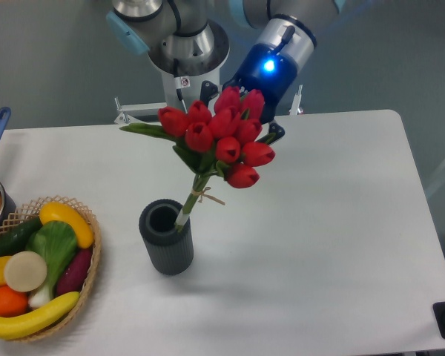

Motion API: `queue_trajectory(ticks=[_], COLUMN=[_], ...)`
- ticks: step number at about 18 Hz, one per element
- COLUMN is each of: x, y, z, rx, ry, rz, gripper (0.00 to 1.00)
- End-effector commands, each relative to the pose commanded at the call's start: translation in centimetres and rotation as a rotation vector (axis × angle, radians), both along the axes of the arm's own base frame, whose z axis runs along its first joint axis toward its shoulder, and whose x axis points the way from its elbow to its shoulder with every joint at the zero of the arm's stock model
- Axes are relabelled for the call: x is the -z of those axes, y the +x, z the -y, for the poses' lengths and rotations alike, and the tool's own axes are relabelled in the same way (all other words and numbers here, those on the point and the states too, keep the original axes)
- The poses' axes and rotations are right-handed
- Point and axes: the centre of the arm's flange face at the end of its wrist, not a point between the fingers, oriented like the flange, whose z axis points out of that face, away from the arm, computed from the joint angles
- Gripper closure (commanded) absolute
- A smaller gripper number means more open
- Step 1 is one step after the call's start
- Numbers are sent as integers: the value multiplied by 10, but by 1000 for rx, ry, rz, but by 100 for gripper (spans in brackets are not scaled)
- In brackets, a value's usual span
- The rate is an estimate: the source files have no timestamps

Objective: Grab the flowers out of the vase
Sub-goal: 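Lift the gripped tulips straight up out of the grey vase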

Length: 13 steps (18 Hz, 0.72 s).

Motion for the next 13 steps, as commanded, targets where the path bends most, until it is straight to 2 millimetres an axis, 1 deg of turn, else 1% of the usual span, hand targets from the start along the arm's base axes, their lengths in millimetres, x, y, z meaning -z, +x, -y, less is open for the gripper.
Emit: queue_trajectory(ticks=[1, 6, 13], x=[-6, -18, -18], y=[-1, -7, -7], z=[0, -3, -4], rx=[-5, -9, -6], ry=[4, 11, 11], rz=[1, 0, -8], gripper=[61, 61, 61])
